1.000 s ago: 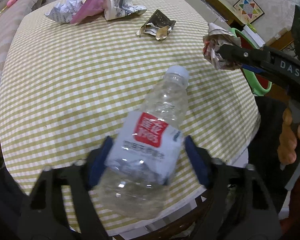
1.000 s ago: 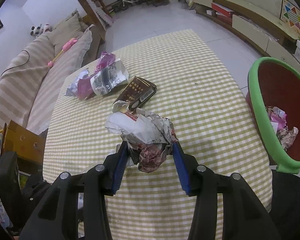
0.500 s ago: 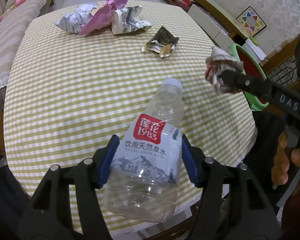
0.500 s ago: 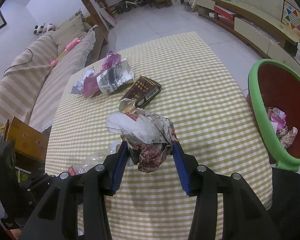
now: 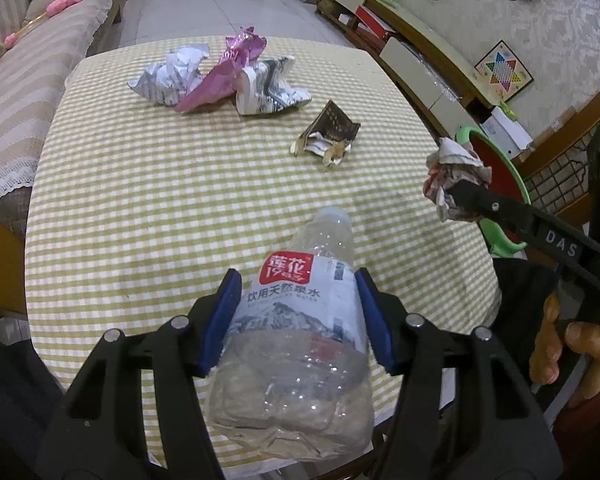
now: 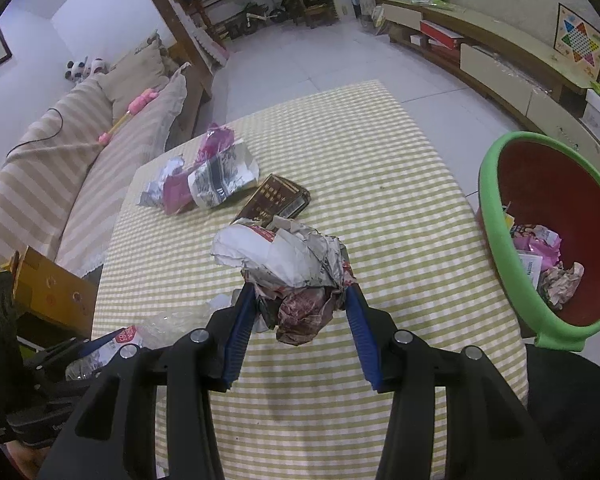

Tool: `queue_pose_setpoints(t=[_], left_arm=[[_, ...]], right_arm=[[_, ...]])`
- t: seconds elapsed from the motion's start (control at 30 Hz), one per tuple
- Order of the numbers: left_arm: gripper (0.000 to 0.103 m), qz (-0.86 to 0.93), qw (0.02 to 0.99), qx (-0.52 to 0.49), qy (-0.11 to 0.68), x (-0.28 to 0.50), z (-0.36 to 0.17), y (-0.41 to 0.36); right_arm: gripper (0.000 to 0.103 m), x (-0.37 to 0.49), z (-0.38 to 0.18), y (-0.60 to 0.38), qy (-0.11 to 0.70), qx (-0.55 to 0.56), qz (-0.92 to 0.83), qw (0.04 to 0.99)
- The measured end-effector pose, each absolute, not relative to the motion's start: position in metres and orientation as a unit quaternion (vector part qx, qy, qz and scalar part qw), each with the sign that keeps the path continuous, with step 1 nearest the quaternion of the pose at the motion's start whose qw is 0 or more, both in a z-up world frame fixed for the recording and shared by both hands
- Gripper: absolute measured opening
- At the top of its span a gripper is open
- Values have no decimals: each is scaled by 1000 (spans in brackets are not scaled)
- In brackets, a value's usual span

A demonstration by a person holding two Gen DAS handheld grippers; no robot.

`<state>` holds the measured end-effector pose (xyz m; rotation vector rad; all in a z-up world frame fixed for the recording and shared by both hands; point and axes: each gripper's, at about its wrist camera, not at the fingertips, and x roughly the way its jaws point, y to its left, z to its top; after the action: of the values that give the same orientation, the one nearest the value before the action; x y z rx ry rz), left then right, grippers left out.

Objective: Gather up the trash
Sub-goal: 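Lift the water bottle and crumpled paper and carry them over the bucket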

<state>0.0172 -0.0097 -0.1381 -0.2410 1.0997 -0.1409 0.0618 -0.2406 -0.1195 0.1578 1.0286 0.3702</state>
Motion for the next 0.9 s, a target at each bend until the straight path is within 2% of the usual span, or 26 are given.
queue_pose_setpoints(t=[0.9], left_arm=[[49,-75,868,-109,479,41,-104,-20]], right_arm=[[45,65,-109,-267,477,97,156,860]])
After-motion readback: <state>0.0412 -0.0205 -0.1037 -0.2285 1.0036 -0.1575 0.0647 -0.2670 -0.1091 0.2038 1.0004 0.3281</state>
